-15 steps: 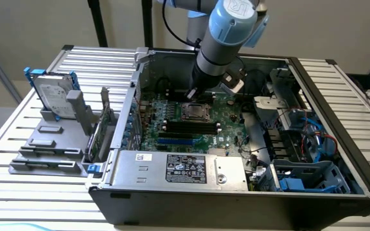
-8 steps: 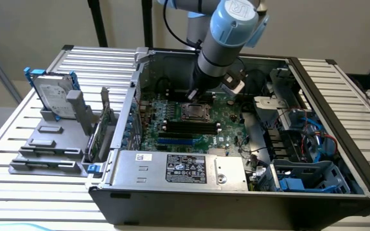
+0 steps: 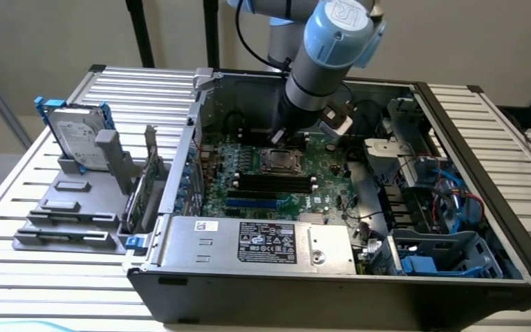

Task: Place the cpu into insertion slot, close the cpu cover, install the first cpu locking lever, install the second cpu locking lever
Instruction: 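Install the first cpu locking lever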

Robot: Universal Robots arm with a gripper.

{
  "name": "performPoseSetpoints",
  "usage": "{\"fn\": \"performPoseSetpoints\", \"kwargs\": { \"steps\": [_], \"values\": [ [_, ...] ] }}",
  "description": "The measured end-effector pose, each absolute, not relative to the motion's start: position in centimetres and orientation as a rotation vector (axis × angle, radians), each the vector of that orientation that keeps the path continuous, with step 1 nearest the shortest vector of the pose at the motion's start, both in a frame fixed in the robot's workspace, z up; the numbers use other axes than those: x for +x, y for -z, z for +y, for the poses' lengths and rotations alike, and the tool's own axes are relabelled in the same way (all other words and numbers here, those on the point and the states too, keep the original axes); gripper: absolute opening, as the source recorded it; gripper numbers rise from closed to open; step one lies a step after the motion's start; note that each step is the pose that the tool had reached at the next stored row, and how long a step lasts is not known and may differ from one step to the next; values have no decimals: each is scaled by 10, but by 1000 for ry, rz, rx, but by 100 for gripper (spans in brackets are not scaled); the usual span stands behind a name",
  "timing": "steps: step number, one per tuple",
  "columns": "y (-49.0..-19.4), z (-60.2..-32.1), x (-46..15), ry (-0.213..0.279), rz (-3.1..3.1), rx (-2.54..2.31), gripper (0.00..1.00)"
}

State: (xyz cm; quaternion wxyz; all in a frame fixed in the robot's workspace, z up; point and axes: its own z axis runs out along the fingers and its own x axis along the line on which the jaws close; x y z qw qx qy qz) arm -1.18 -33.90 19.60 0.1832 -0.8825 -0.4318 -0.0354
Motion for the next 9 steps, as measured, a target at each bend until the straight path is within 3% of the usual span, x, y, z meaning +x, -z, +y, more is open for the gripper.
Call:
{"fn": "performPoseSetpoints", "kwargs": {
  "steps": [9],
  "values": [
    [-196,-339,-11,99,-1224,-2486,11]
  ]
}}
